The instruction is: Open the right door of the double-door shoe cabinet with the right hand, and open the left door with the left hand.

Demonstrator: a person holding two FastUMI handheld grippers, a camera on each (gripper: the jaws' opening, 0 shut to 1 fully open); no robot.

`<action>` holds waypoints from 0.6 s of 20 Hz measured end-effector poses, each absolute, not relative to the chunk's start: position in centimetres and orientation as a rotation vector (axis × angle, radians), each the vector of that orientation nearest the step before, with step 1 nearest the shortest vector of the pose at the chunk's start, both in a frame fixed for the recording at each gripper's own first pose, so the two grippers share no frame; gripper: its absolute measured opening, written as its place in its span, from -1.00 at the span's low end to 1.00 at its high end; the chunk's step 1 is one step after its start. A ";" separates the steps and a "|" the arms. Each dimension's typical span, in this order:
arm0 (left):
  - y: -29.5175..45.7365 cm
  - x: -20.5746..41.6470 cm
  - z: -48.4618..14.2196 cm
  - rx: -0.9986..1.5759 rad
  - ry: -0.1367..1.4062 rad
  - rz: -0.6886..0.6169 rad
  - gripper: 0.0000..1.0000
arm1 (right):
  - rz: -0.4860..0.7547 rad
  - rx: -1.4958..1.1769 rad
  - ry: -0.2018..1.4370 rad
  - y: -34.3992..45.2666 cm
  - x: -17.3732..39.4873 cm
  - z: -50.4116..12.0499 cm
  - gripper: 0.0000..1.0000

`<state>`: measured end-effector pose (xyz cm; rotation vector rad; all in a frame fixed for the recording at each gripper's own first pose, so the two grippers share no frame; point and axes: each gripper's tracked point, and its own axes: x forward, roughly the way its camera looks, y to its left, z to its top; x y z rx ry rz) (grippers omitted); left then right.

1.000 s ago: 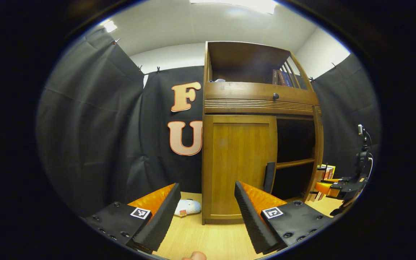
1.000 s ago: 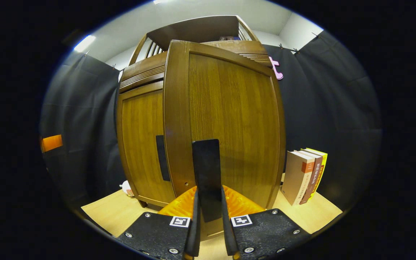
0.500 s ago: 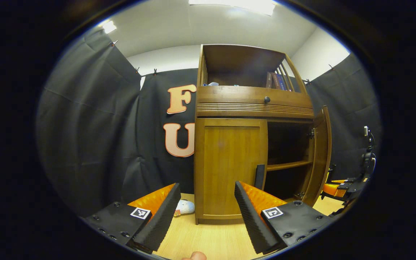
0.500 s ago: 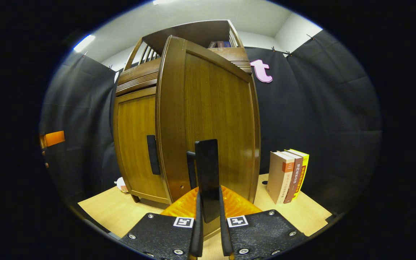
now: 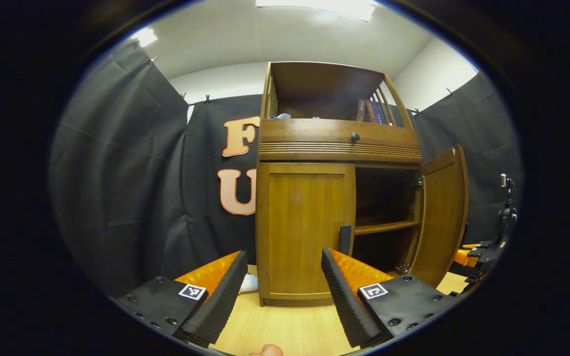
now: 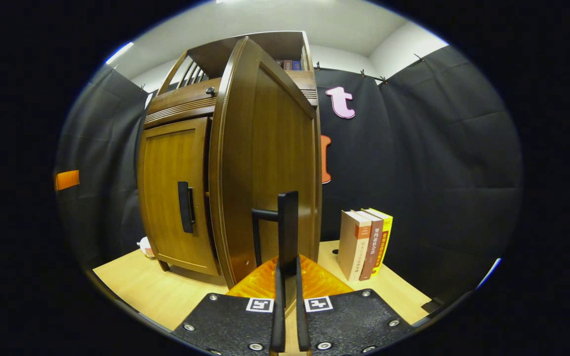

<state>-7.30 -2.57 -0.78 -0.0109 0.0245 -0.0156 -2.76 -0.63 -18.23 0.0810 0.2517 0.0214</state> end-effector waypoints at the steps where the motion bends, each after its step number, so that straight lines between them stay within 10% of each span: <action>1: -2.8 -7.2 -0.8 -0.010 0.025 -0.019 0.94 | 0.021 0.082 0.255 -0.9 -2.8 -18.1 -0.85; 12: -6.9 -6.5 -0.4 -0.011 0.031 -0.043 0.86 | 0.026 0.090 0.251 -5.0 -3.8 -17.9 -0.87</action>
